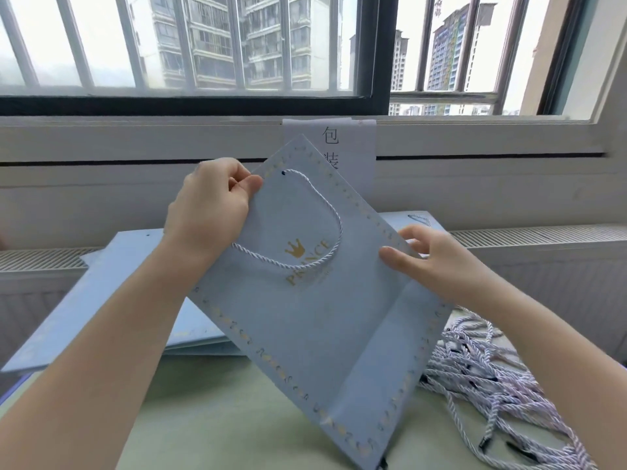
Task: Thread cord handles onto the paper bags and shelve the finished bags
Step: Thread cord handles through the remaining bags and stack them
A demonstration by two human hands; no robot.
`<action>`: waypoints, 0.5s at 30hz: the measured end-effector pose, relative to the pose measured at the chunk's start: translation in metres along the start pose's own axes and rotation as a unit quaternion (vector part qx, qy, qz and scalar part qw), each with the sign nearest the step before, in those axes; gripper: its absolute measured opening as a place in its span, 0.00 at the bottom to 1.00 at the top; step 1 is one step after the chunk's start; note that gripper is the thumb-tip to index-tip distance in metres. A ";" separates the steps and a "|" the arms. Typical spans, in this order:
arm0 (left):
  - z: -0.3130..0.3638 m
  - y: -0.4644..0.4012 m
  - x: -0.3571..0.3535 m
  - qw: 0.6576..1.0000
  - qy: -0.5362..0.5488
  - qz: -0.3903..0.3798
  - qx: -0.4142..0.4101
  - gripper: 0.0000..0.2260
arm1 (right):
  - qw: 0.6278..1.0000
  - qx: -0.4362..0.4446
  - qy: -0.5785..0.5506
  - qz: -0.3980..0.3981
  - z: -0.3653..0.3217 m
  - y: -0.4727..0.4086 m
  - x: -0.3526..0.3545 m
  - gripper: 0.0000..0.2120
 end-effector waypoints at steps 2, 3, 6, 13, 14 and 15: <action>0.005 0.005 0.006 0.998 -0.031 0.057 -0.009 0.09 | 0.998 -0.034 -0.032 -0.053 0.002 0.001 0.003 0.15; 0.008 0.007 0.009 0.995 -0.051 0.085 -0.014 0.10 | 0.995 -0.040 -0.061 -0.064 0.002 0.001 0.006 0.16; 0.015 0.014 0.016 0.989 -0.046 0.141 -0.026 0.10 | 0.987 -0.011 -0.151 -0.062 -0.001 0.002 0.018 0.19; 0.006 0.010 0.024 0.983 0.066 0.172 -0.007 0.08 | 0.907 -0.036 -0.417 -0.049 -0.005 -0.001 0.027 0.18; 0.004 0.010 0.023 0.982 0.072 0.172 -0.005 0.08 | 0.893 -0.051 -0.447 -0.028 -0.003 -0.001 0.028 0.16; 0.004 0.009 0.021 0.982 0.076 0.170 -0.006 0.08 | 0.880 -0.063 -0.471 0.008 0.000 -0.001 0.028 0.14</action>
Point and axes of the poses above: each hand's wrist, its own y-axis away from the middle knuckle, its own x-axis out of the back of the hand, z = x × y, the point moved 6 cm from there along -y, towards the middle knuckle, and after that the axes turned 15 degrees about -y, right-handed, at the moved point
